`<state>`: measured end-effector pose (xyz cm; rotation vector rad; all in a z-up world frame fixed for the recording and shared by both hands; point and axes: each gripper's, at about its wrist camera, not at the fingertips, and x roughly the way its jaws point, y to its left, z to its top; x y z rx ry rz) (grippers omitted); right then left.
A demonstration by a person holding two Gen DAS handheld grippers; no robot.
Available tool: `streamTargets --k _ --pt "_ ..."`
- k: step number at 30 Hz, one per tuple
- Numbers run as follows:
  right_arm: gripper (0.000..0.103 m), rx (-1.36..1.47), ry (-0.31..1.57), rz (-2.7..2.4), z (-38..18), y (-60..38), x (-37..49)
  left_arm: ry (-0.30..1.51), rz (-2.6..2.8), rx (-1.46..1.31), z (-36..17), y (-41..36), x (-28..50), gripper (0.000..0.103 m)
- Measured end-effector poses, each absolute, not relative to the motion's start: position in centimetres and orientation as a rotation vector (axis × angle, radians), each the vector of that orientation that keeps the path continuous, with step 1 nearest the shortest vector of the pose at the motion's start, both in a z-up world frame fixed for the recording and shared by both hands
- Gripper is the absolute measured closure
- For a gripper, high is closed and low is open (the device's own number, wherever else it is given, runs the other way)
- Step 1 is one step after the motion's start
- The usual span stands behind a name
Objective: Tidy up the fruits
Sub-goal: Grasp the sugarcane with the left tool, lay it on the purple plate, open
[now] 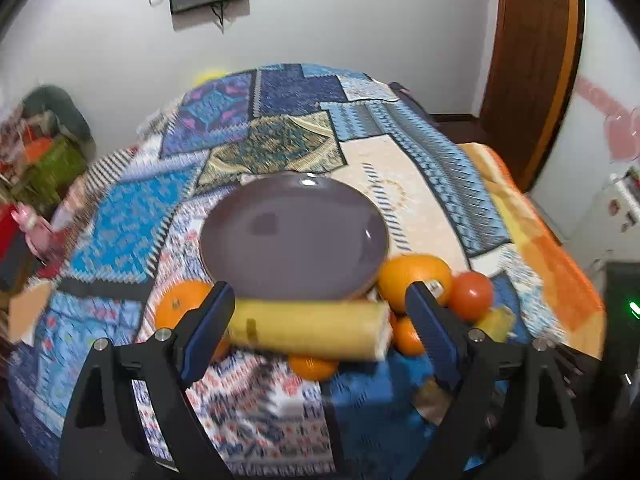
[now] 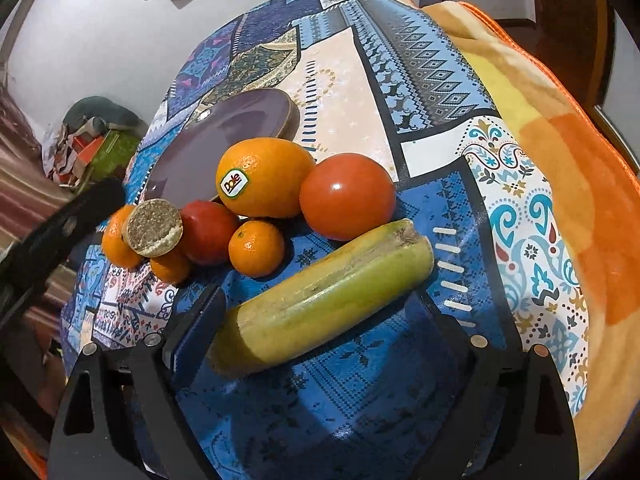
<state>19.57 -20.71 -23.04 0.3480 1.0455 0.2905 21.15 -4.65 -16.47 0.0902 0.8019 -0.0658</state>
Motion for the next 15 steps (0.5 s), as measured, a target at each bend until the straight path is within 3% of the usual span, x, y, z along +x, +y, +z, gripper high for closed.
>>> streamTargets --k 15 --pt "0.019 0.282 1.036 0.36 -22.4 -21.7 18.7 0.892 -0.03 0.107 -18.7 -2.9 20.2 0.015"
